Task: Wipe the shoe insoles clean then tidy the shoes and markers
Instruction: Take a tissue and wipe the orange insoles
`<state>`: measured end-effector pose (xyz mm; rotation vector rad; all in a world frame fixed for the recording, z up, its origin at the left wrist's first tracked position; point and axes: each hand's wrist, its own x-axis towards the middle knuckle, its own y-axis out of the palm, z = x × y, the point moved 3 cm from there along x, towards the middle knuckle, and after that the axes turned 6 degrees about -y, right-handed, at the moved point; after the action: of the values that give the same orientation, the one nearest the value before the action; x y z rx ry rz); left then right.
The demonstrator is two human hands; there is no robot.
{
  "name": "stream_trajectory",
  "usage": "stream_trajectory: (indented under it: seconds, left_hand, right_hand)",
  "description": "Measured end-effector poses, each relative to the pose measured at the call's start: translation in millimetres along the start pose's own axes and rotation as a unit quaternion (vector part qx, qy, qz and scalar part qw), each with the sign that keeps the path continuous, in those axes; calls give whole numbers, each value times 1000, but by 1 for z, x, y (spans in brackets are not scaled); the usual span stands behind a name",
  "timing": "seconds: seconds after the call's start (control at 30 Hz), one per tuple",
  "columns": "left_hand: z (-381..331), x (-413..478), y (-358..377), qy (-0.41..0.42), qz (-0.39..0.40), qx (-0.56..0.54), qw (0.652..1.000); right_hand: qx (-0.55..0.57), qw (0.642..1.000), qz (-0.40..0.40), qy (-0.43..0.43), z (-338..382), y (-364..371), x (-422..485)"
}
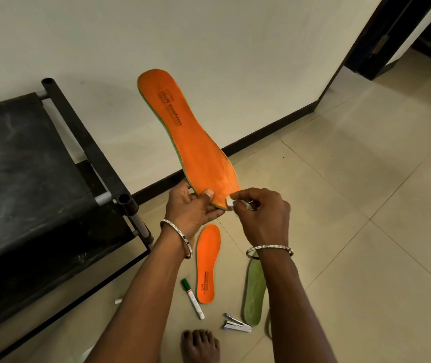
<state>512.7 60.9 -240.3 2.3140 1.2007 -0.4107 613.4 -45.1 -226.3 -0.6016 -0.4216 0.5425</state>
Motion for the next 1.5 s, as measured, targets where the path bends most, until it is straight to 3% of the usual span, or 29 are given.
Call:
stream_trajectory:
  seconds: [0.1, 0.2, 0.33, 0.57, 0.87, 1.03, 1.27, 1.5]
  left_hand:
    - [0, 2, 0, 2, 1, 1, 1000]
    - [0, 2, 0, 5, -1, -1, 1000]
    - [2, 3, -2, 17, -12, 26, 999]
    - [-1, 1, 1, 5, 1, -5, 1000]
    - [-2, 1, -1, 13, -6, 5, 1000]
    - [-2, 2, 0, 7, -5, -6, 1000]
    - [-4, 0, -4, 25, -22, 27, 999]
    - [-5, -2, -1, 3, -9, -9, 1000]
  right_hand:
    - [-22, 999, -16, 16, -5, -1, -1]
    - [-12, 999, -20, -29, 5, 2, -2]
    - [22, 998, 25, -58, 21, 9, -4]
    - [4, 1000, -7, 10, -3, -2, 0]
    - [55, 998, 34, -13, 16, 6, -3]
    - [-10, 999, -17, 27, -1, -1, -1]
    - [36, 998, 21, -37, 26, 10, -6]
    - [12, 999, -13, 41, 2, -5, -2]
